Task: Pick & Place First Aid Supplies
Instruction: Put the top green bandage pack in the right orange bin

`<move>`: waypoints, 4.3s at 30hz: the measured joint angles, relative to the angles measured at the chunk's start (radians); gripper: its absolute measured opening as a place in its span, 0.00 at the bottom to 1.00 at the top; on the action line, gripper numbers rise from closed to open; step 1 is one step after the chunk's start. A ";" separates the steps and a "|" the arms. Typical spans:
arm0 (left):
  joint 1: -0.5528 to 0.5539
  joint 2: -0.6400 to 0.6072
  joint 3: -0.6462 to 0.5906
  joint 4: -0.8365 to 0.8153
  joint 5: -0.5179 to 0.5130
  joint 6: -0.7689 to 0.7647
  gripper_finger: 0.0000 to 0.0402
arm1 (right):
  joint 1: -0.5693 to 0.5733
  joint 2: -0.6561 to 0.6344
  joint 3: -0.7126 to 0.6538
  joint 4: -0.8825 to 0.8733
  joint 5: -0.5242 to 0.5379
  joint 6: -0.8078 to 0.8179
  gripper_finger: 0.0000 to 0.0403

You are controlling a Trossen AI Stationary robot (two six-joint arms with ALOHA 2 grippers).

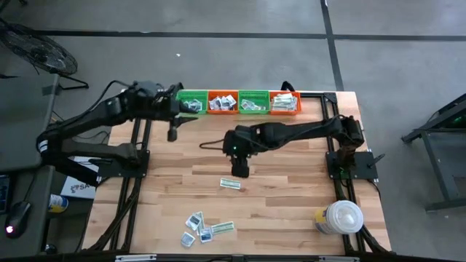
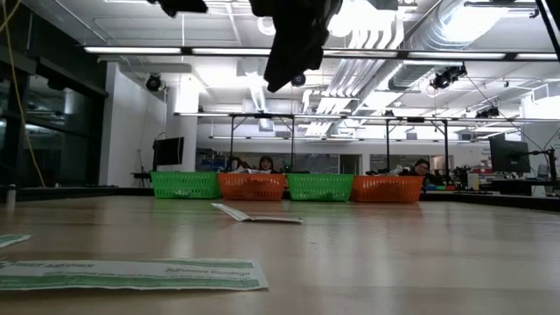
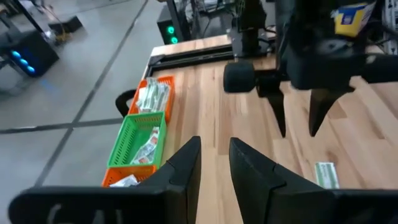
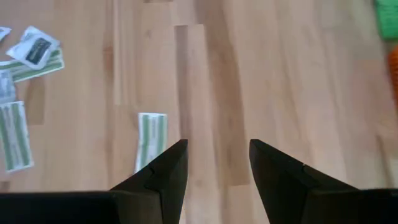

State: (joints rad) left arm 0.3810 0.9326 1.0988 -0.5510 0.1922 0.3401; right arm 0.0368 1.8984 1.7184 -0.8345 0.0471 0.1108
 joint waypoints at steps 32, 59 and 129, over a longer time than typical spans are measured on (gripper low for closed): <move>-0.699 -0.132 -0.001 -0.186 -0.342 -0.192 0.20 | 0.204 0.292 0.001 -0.039 0.026 1.513 0.41; -0.853 -0.132 -0.001 -0.199 -0.446 -0.234 0.20 | 0.165 0.397 0.007 0.013 -0.028 1.691 0.60; -0.853 -0.132 -0.001 -0.290 -0.475 -0.243 0.20 | 0.150 0.439 0.008 -0.020 -0.203 1.442 0.00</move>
State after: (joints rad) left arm -0.4721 0.8009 1.0981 -0.8415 -0.2832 0.0972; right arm 0.1872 2.3379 1.7267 -0.8543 -0.1554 1.5528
